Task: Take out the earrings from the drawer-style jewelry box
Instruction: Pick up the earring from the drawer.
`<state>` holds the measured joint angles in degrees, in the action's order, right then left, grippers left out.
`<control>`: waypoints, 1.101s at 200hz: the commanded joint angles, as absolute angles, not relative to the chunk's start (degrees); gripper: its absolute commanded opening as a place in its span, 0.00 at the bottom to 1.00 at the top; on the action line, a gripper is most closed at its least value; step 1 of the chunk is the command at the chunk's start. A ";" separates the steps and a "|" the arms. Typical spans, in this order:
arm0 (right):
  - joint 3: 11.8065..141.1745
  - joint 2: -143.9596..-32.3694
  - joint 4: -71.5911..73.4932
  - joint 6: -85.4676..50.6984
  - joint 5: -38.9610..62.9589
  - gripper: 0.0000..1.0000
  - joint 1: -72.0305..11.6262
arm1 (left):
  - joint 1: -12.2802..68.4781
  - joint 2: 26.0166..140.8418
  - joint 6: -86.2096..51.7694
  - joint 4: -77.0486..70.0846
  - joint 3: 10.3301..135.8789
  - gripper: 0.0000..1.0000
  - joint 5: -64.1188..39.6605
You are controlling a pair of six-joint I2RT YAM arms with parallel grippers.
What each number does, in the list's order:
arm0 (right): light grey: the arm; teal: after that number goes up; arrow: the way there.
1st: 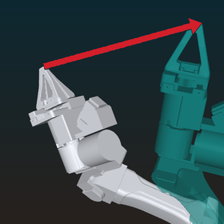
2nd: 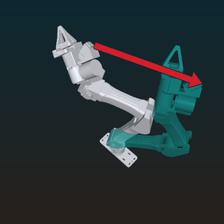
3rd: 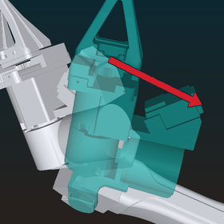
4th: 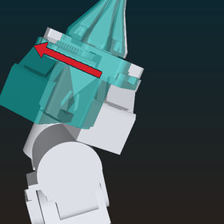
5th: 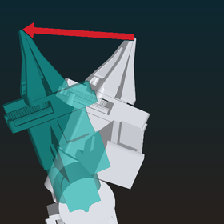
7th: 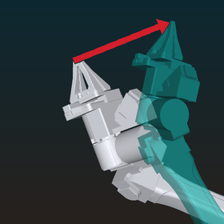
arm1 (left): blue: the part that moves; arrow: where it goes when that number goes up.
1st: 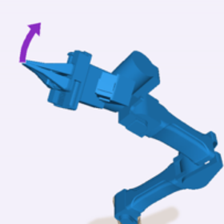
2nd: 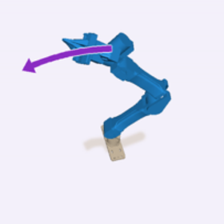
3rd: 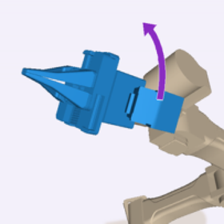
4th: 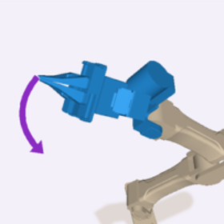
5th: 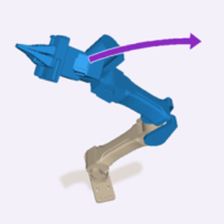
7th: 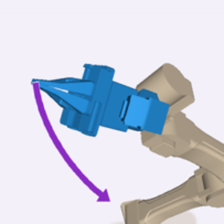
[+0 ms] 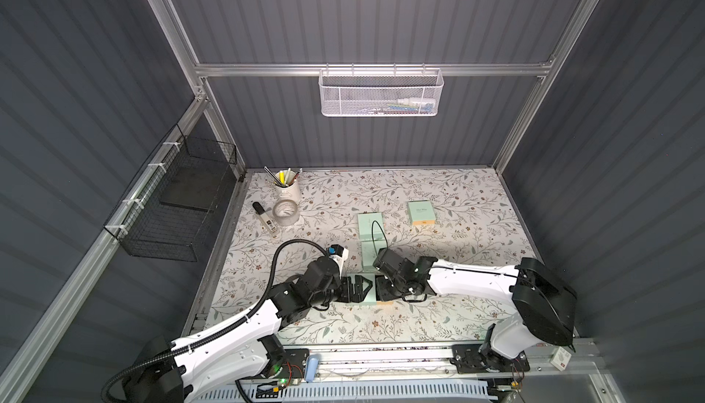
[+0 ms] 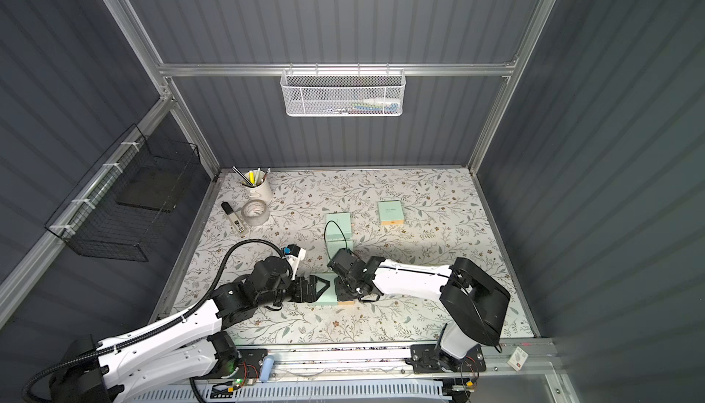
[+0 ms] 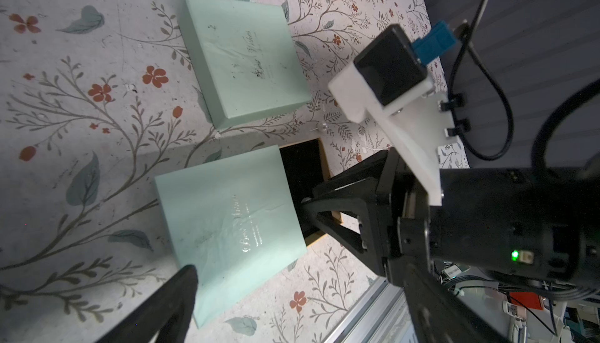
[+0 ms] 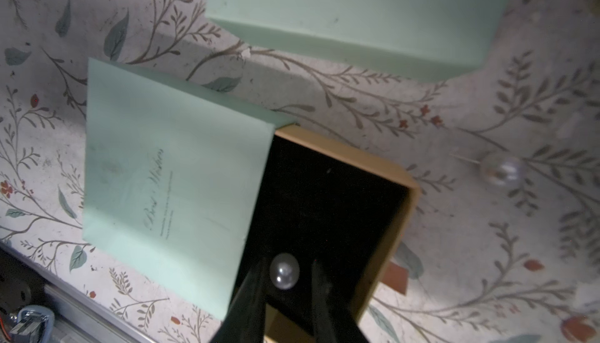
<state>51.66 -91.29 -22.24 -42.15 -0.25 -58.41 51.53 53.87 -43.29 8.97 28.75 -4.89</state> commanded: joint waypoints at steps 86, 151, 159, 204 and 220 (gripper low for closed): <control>53.61 -93.22 -25.29 -42.33 -4.70 0.23 -60.54 | 51.17 54.56 -43.42 8.61 28.29 1.00 -4.84; 52.89 -90.66 -24.78 -42.34 -4.09 0.19 -60.73 | 51.19 54.93 -43.41 8.17 27.94 1.00 -4.83; 52.82 -90.50 -24.65 -42.28 -4.08 0.19 -60.73 | 51.18 54.93 -43.41 8.17 27.88 1.00 -4.88; 52.75 -89.50 -24.94 -42.43 -4.08 0.19 -60.71 | 51.17 55.41 -43.33 8.00 27.86 1.00 -4.85; 52.63 -88.85 -24.95 -42.45 -3.96 0.19 -60.67 | 51.21 55.52 -43.25 7.81 27.77 1.00 -4.88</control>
